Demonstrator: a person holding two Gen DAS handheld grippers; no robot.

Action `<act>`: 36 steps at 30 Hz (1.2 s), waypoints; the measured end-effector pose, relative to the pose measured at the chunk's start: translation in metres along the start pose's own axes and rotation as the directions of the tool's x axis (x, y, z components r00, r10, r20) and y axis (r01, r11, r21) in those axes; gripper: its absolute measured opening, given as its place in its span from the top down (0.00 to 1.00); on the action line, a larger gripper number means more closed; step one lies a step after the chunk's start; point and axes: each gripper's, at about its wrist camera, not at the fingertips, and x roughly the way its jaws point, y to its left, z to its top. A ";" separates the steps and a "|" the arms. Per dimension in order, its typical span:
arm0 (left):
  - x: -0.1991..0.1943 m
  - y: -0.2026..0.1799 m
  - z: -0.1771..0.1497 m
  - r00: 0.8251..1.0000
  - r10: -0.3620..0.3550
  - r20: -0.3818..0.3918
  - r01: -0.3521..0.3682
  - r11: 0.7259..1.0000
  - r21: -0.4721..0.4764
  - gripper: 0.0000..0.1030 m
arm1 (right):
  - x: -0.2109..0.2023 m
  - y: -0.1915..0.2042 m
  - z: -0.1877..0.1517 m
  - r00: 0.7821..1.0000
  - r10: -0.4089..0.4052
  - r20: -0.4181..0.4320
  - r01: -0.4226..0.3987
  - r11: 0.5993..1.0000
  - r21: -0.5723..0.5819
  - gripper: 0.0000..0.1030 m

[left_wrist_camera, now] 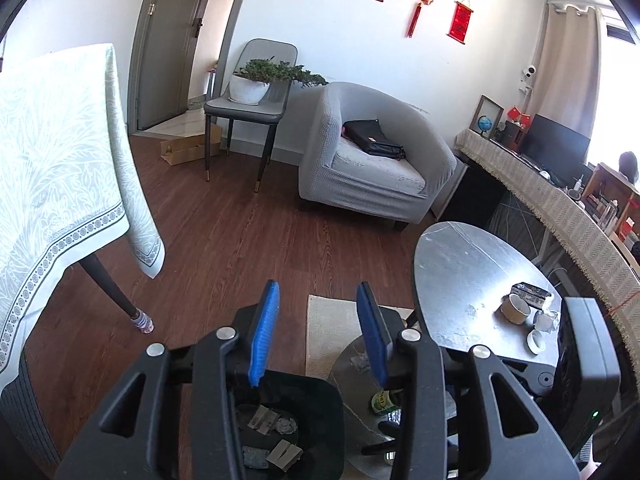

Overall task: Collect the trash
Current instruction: 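Move both tools back to the table toward the crumpled paper and white lid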

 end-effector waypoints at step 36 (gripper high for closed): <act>0.075 -0.219 -0.053 0.945 -0.254 -0.204 0.298 0.927 0.227 0.40 | -0.152 -0.191 -0.074 0.923 -0.383 0.043 0.330 0.843 0.425 0.21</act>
